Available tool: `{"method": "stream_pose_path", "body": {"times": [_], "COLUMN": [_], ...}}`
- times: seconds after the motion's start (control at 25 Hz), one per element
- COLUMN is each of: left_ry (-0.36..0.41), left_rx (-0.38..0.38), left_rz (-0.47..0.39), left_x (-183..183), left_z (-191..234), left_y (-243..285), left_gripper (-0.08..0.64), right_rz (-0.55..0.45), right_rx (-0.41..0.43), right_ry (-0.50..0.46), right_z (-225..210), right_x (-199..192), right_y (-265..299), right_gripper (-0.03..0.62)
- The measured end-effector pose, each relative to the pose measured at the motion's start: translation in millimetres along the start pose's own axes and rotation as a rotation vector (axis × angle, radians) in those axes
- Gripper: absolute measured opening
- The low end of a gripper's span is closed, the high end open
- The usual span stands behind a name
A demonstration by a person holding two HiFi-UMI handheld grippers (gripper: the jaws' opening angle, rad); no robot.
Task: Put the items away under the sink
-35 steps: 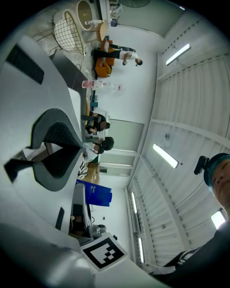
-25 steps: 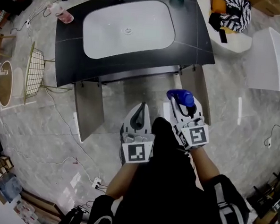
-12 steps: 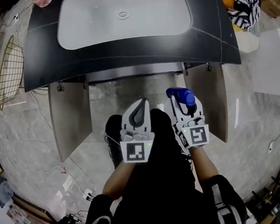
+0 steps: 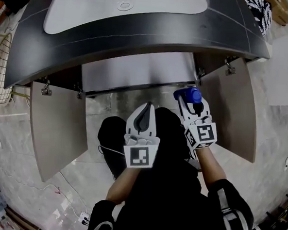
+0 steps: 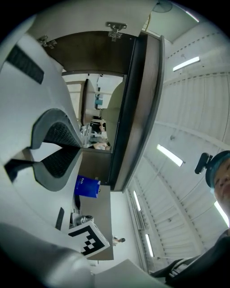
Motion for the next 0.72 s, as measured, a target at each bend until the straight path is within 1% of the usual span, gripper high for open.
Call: {"method": "stream_pose_path", "body": {"times": [0.16, 0.24, 0.4, 0.56, 0.72], "left_ry": [-0.024, -0.021, 0.002, -0.005, 0.002], "left_rx": [0.005, 0.001, -0.004, 0.014, 0.018], "left_rz": [-0.01, -0.009, -0.021, -0.025, -0.011], "left_x": [12.1, 16.4, 14.7, 14.9, 12.6], "left_z": [-5.7, -8.0, -7.6, -6.1, -6.7], "left_y": [-9.6, -13.7, -14.4, -15.6, -18.4], "left_gripper": [0.015, 0.015, 0.015, 0.015, 0.015], "right_rz": [0.031, 0.031, 0.016, 0.02, 0.021], "right_rx": [-0.001, 0.005, 0.002, -0.005, -0.015], "right_ry": [0.008, 0.0, -0.022, -0.034, -0.061], "right_z": [-5.3, -8.2, -15.7, -22.5, -32.6], "right_x": [-9.6, -13.5, -25.7, -36.9, -49.8], "right_y": [11.0, 18.2, 39.9, 62.5, 82.6], "right_gripper": [0.153, 0.153, 0.153, 0.153, 0.153]}}
Point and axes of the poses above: the fingertips, and each gripper's own axes: y forward along the fingers, z to its left, x out of its top, the point moved 7 cm from there along -y, backward along the fingers, and after that the axes turned 7 degrees about z, right-handed, at the moved point
